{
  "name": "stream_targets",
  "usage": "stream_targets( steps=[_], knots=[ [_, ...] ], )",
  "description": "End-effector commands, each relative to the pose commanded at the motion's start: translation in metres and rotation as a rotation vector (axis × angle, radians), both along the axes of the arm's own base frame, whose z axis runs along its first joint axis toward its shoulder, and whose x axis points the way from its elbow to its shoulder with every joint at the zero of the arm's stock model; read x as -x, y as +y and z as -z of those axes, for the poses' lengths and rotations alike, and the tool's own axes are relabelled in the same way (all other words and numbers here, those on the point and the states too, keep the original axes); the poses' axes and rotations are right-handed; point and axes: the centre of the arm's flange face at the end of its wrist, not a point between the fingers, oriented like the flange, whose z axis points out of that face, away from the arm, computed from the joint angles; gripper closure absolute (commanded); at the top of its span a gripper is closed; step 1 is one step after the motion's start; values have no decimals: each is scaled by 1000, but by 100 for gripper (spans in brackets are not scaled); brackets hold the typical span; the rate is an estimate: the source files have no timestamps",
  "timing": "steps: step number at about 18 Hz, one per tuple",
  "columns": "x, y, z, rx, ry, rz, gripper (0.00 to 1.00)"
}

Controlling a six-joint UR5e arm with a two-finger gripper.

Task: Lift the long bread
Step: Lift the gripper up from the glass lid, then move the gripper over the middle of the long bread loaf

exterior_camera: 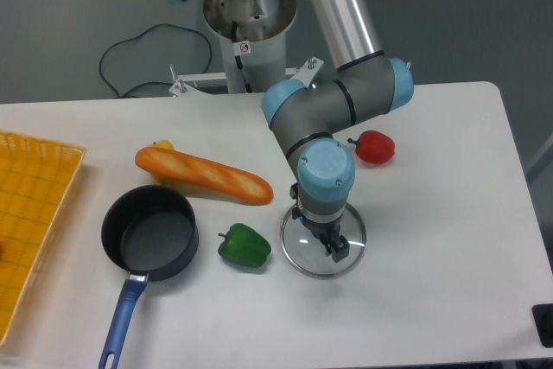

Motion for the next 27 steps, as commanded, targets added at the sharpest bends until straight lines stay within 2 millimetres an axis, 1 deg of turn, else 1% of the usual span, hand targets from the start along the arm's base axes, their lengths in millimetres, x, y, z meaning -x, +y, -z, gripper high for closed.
stream_targets(
  steps=[3, 5, 7, 9, 14, 15, 16, 18, 21, 23, 25, 27],
  knots=[
    [-2, 0, 3, 1, -3, 0, 0],
    [-2, 0, 0, -8, 0, -2, 0],
    [-8, 9, -3, -9, 9, 17, 0],
    [-7, 10, -4, -11, 11, 20, 0],
    [-10, 3, -3, -20, 5, 10, 0],
    [-11, 1, 0, -31, -5, 7, 0],
    [-14, -3, -1, -49, -24, 1, 0],
    [-25, -6, -1, -71, -53, 1, 0],
    [-32, -12, -17, -83, -41, 0, 0],
    [-39, -20, -30, -89, -36, -1, 0],
    [-40, -24, -35, -93, -36, -4, 0],
    [-46, -26, -28, -83, -51, 1, 0]
  ],
)
